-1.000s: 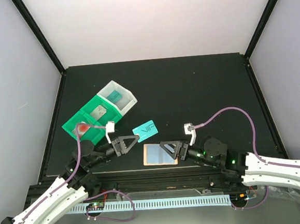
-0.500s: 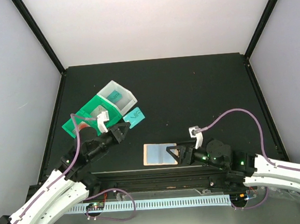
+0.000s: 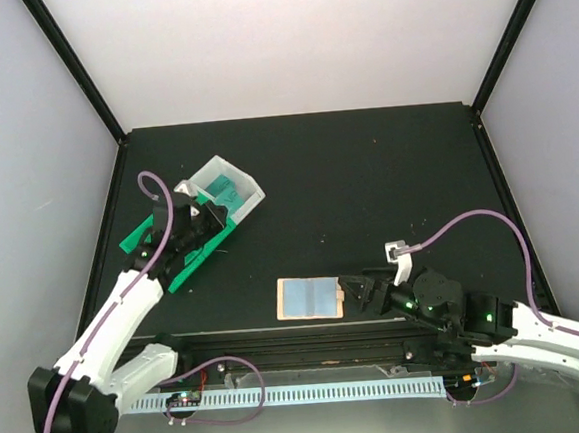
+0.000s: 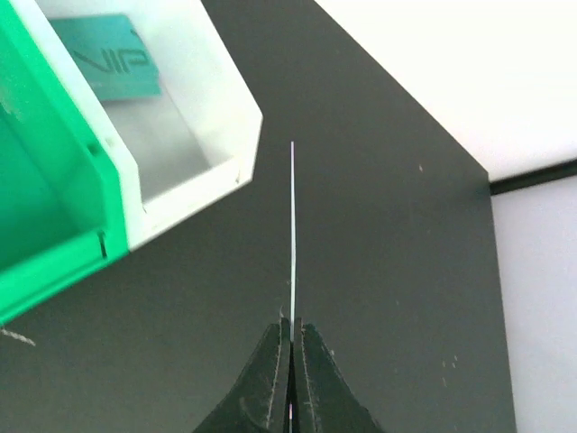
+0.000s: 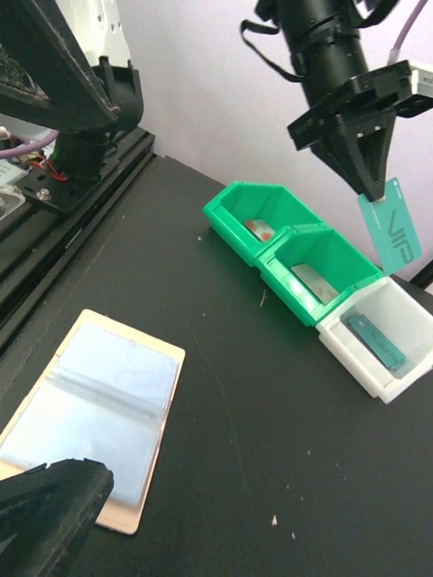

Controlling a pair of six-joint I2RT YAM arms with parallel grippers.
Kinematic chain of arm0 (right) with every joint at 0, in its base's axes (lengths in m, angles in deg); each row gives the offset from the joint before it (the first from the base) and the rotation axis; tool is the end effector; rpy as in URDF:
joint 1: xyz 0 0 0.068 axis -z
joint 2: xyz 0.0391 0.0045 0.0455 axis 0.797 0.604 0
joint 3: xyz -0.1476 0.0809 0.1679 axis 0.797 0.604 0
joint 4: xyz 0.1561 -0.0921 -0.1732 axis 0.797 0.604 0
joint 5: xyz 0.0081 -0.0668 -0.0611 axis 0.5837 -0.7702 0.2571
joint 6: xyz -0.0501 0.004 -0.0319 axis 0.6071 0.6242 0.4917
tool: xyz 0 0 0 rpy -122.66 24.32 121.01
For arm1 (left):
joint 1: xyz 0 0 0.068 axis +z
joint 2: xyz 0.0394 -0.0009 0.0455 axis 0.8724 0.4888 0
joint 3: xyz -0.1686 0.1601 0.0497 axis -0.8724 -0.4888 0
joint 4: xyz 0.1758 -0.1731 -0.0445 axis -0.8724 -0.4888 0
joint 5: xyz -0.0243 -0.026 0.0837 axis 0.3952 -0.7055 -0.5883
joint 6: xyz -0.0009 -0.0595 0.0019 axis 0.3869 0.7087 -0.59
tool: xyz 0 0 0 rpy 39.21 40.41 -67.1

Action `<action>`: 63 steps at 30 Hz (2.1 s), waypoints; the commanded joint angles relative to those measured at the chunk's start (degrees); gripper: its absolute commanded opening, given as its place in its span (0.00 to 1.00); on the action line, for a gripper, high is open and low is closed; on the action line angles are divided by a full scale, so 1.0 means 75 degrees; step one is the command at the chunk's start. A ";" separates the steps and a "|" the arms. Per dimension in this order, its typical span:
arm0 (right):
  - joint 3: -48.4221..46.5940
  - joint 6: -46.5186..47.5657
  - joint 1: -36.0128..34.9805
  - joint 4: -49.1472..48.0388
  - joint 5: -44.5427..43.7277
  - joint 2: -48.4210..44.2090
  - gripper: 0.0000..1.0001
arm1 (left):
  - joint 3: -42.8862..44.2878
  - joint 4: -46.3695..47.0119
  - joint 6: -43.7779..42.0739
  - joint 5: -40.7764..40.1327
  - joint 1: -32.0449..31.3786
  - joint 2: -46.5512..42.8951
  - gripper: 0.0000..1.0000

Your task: Take the credit cards out of the card holder

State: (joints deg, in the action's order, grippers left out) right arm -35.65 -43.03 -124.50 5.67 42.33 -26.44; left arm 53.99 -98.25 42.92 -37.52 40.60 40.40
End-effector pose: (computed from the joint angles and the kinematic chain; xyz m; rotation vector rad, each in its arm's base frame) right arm 0.0590 0.1373 0.2254 -0.0953 2.0709 1.1750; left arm 0.2096 -0.0815 0.2477 -0.5025 2.1584 -0.8100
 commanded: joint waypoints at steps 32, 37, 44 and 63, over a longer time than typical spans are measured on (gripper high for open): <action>-0.0768 0.0708 -0.0031 0.0382 -0.0897 0.0488 1.00 | 0.3988 0.0078 0.0228 0.0666 0.1936 0.6274 0.01; -0.0797 0.0850 -0.0031 0.0382 -0.0962 0.0574 1.00 | 0.4127 0.0170 0.0206 0.0687 0.2005 0.6621 0.02; -0.0750 0.1014 -0.0031 0.0258 -0.1092 0.0561 1.00 | 0.4310 0.0132 0.0048 0.0640 0.2086 0.6918 0.02; -0.0727 0.1224 -0.0026 0.0230 -0.1305 0.0560 1.00 | 0.4976 -0.0101 -0.0310 0.0559 0.2199 0.7577 0.02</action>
State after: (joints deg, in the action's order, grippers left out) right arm -40.22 -34.92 -124.50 7.71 35.06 -21.35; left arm 88.33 -97.97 41.98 -32.60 56.58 96.36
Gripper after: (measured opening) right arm 0.999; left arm 0.018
